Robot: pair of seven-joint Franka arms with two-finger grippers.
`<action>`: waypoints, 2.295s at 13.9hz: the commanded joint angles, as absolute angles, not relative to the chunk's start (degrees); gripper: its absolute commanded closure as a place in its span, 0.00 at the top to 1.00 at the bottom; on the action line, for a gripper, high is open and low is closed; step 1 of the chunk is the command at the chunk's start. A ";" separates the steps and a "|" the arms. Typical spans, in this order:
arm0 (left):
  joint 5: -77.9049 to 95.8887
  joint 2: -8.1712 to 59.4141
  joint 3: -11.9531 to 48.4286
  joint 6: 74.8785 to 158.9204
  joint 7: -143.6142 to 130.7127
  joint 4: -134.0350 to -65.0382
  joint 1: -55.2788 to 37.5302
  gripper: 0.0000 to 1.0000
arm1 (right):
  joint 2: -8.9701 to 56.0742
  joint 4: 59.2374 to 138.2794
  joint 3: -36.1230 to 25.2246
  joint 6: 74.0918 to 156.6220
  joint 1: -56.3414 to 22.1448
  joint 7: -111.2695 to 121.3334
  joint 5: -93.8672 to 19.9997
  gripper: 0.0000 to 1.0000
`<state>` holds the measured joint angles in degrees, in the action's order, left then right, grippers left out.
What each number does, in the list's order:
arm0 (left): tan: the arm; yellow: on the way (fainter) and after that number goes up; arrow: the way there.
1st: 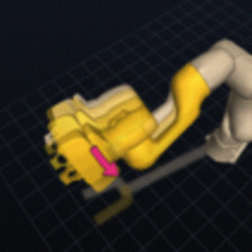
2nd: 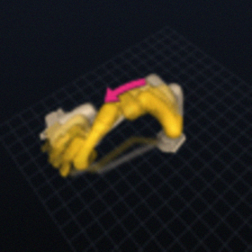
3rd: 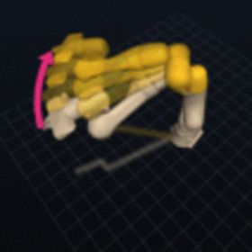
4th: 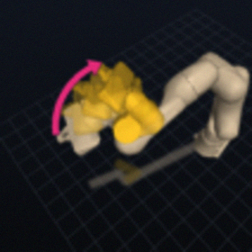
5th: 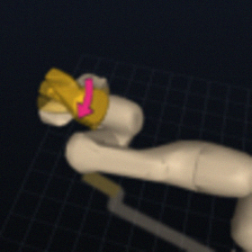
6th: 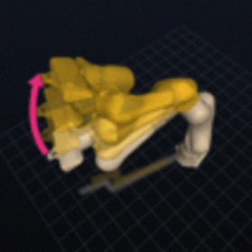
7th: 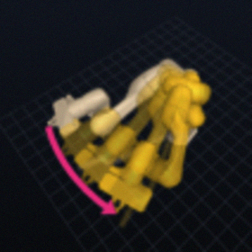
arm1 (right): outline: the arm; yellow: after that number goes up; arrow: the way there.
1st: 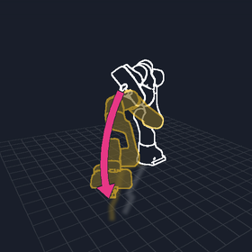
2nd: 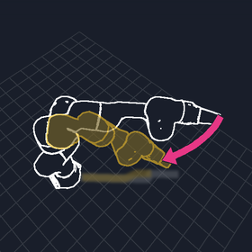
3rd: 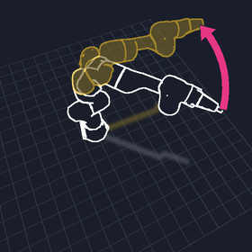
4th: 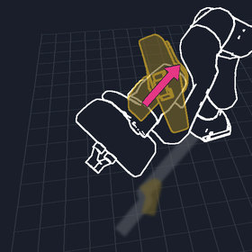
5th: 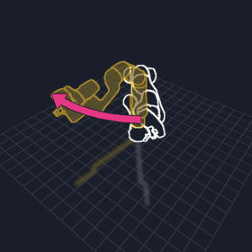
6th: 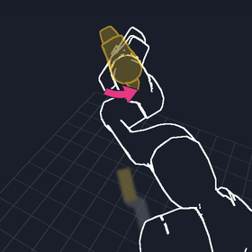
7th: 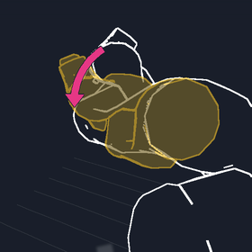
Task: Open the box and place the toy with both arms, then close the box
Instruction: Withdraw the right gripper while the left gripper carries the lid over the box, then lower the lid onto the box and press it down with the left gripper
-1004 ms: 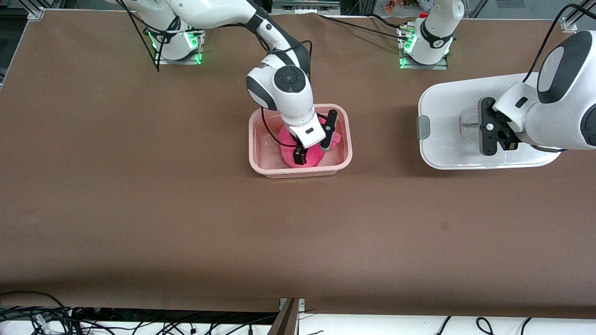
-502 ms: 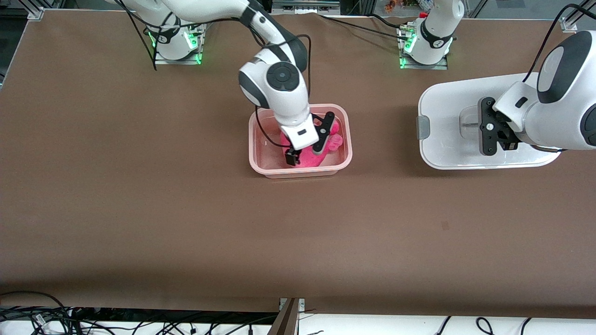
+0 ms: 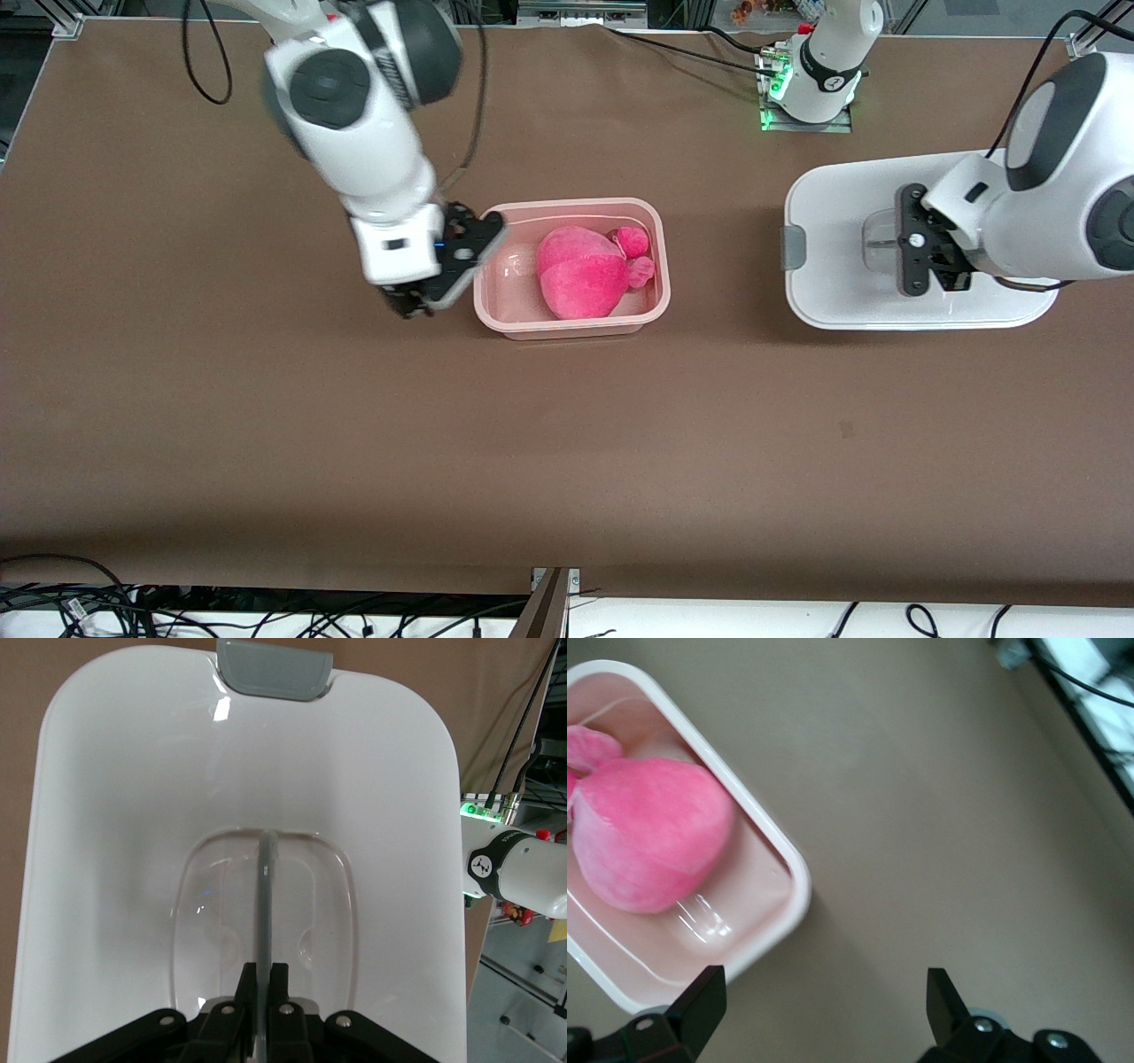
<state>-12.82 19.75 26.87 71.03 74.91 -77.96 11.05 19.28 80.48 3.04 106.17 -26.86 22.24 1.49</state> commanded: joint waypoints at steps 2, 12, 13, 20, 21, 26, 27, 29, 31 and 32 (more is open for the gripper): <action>-8.37 21.08 27.95 71.45 73.22 -76.03 1.69 0.00 | 14.08 82.18 -1.47 98.55 -24.87 22.06 0.18 1.00; 0.35 32.24 27.95 104.84 61.38 -76.99 -13.96 0.00 | 0.62 88.51 -14.60 87.19 -21.38 8.63 -3.87 1.00; 0.18 32.95 27.86 105.64 58.39 -76.91 -15.54 0.00 | 0.53 88.59 -12.15 87.01 -17.88 8.61 -4.04 1.00; 0.44 36.56 27.77 107.05 53.00 -80.68 -18.19 0.00 | 0.00 88.42 -6.94 85.87 -10.37 7.22 -3.52 1.00; 1.14 36.82 27.77 107.22 52.74 -80.60 -18.37 0.00 | 0.09 88.42 -7.03 85.43 -10.28 5.38 -3.69 1.00; 1.49 37.00 27.77 109.86 49.75 -80.77 -19.69 0.00 | 0.79 88.07 -7.03 85.69 -10.28 0.18 -2.99 1.00; 1.58 37.00 27.69 110.04 48.70 -80.68 -19.77 0.00 | 1.49 87.81 -7.12 85.78 -10.20 0.18 -2.99 1.00; 1.67 36.91 27.77 110.57 47.29 -80.68 -19.25 0.00 | 1.67 87.71 -7.12 85.96 -10.11 0.96 -2.90 1.00; 1.76 36.30 27.77 110.39 47.29 -80.60 -18.46 0.00 | 2.02 87.45 -7.12 85.96 -10.02 1.05 -2.90 1.00; 1.67 36.12 27.77 110.39 47.29 -80.42 -18.37 0.00 | 2.02 86.93 -7.12 85.96 -10.02 1.05 -2.90 1.00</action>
